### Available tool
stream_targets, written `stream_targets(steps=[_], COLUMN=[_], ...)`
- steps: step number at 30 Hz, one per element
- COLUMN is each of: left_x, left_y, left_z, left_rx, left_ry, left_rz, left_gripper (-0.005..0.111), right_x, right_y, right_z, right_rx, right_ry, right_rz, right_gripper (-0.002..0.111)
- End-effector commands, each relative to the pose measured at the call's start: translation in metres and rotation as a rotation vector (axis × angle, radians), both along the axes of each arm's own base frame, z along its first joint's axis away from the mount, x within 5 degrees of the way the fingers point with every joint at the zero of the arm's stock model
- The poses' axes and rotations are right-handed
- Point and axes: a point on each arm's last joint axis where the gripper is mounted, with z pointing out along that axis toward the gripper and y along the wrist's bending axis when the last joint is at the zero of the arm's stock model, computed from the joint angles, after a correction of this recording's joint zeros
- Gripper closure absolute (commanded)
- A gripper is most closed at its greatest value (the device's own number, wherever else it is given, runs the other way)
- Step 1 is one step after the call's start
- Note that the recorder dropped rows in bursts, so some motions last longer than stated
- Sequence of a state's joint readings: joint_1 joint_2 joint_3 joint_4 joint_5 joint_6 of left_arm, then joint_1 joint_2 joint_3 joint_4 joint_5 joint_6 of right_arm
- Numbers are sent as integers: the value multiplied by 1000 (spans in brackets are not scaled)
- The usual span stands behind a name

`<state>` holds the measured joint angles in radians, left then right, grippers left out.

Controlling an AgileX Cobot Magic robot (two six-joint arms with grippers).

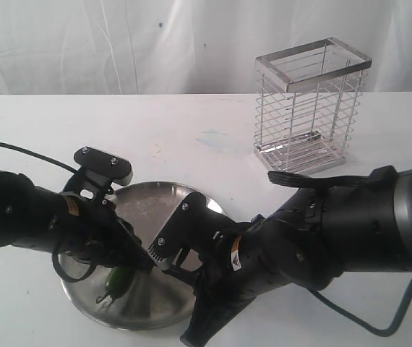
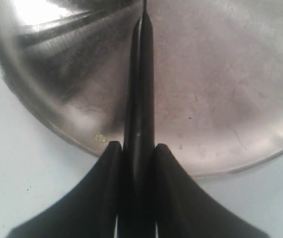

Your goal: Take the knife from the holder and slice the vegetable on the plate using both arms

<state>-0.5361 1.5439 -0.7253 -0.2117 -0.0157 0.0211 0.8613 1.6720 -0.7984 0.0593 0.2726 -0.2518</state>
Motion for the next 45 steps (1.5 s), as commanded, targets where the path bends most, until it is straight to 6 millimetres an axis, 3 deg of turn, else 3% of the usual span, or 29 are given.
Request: stream_targets(steps=[1,4,7,8,10,14,18,32,38,45], left_x=[-1,0,2,3,5,1,-9,-14,-14,-7], left_y=[-5,-17,-19,-18,-19,-13,-9,-7,-7,-11], left_z=[-5,-20,-58,-60,-51,-3,19,17,15,-13], left_rx=[0,10,79,84,62,-23,-28,-6,5,34], left_ry=[13,3,97,103,55,-68,-86,-30,-22,45], left_rz=[-6,-31,-33,-33,-31,-22,-64,-82,-89,-62], left_gripper=[82,82,82,82,82,77,70,69,69,69], right_x=[1,1,0,-1,-1,-4,-3,-1,2,4], right_y=[3,3,1,1,1,-2,-2,0,4,7], right_z=[1,1,0,0,0,-6,-6,-19,-15,-11], right_rx=[3,3,-11,-13,-18,-63,-64,-83,-77,-78], right_ry=[-12,-12,1,3,7,49,50,68,64,67], right_rz=[14,14,14,14,15,17,17,11,11,12], right_gripper=[108,108,108,108,108,108,108,108,108,108])
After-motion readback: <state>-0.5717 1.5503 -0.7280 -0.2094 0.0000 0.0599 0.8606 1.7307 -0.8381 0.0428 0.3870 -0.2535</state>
